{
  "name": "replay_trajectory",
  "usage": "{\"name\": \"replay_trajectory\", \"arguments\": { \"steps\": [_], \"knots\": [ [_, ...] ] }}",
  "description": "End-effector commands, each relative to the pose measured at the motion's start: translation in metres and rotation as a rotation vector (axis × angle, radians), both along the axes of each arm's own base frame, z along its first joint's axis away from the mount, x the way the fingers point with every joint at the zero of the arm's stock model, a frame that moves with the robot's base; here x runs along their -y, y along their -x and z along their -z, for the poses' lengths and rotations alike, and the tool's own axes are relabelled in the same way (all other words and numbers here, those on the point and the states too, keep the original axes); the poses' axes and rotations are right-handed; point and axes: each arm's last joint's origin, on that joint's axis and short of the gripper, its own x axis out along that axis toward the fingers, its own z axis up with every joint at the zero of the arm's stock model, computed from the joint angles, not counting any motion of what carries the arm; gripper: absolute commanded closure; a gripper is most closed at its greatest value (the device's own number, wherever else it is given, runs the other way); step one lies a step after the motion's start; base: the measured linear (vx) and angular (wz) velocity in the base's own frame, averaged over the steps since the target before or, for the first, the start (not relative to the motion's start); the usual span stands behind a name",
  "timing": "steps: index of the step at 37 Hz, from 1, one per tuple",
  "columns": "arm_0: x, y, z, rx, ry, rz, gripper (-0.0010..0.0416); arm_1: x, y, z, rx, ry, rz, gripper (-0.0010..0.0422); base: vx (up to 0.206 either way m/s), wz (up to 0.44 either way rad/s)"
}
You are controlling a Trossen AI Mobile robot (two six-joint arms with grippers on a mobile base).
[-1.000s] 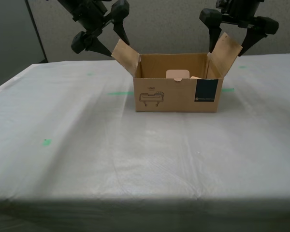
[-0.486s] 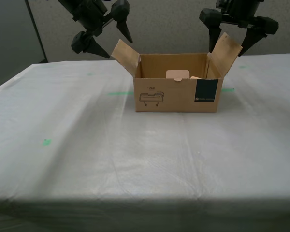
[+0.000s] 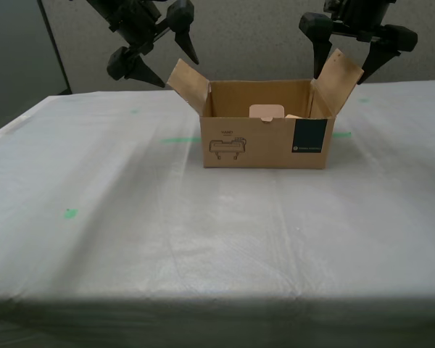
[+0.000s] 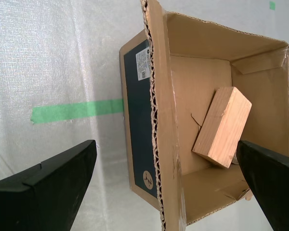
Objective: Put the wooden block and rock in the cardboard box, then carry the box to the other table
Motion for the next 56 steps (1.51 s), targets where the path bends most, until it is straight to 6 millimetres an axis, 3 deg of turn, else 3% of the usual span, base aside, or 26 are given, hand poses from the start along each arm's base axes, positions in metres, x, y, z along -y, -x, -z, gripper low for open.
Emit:
{"name": "replay_trajectory", "arguments": {
  "steps": [1,56],
  "knots": [
    [-0.0002,-0.0001,-0.0003,0.001,-0.002,0.000,0.0007,0.0000,-0.0001,-0.0002,0.001,0.001,-0.002,0.0014,0.000,0.000],
    [-0.0001,-0.0003,-0.0004,0.003,-0.002,-0.001,0.0007,0.0000,0.0000,-0.0002,0.000,0.000,-0.002,0.0014,0.000,0.000]
  ]
}}
